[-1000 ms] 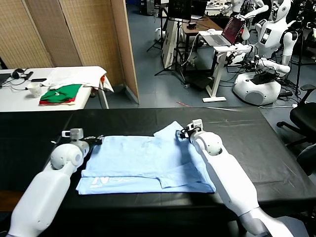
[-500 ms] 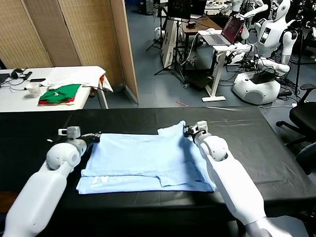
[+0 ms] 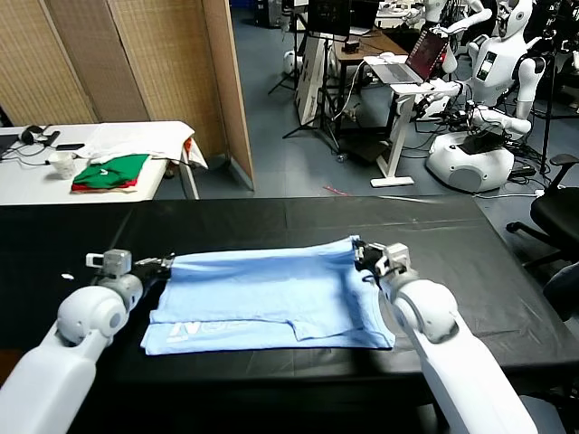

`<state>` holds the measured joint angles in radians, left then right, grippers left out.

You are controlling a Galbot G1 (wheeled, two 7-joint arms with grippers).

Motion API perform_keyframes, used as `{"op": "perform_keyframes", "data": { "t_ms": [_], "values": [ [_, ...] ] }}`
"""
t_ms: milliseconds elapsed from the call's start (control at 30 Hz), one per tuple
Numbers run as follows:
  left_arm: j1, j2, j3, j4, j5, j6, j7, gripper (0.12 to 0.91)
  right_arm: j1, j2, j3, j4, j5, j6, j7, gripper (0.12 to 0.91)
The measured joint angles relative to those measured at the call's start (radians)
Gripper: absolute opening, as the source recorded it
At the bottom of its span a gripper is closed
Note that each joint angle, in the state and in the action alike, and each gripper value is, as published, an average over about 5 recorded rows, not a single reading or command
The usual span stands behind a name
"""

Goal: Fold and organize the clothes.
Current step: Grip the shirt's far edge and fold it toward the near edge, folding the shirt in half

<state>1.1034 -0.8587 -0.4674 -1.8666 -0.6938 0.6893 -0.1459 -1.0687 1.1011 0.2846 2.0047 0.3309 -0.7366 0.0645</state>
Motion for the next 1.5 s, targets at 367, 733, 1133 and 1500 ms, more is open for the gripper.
{"op": "perform_keyframes", "data": {
  "t_ms": [367,733,1133,1500],
  "values": [
    [0.152,-0.027,-0.051,-0.068,0.155,-0.019,0.008,0.147,-0.151,-0.011,0.006,0.06,-0.015,0.0,0.001,0.14],
    [0.231,-0.061,-0.056,-0.073,0.222,-0.012,0.021,0.147,-0.179,-0.013,0.006,0.064,-0.022,0.0,-0.003,0.14],
    [0.267,-0.101,-0.089,-0.122,0.225,0.015,-0.002,0.455,-0.23,-0.02,0.053,0.149,0.03,0.0,-0.031,0.654],
    [0.26,-0.137,-0.143,-0.19,0.179,-0.034,-0.018,0.904,-0.18,0.035,0.12,0.135,0.077,0.0,0.024,0.906]
  ]
}}
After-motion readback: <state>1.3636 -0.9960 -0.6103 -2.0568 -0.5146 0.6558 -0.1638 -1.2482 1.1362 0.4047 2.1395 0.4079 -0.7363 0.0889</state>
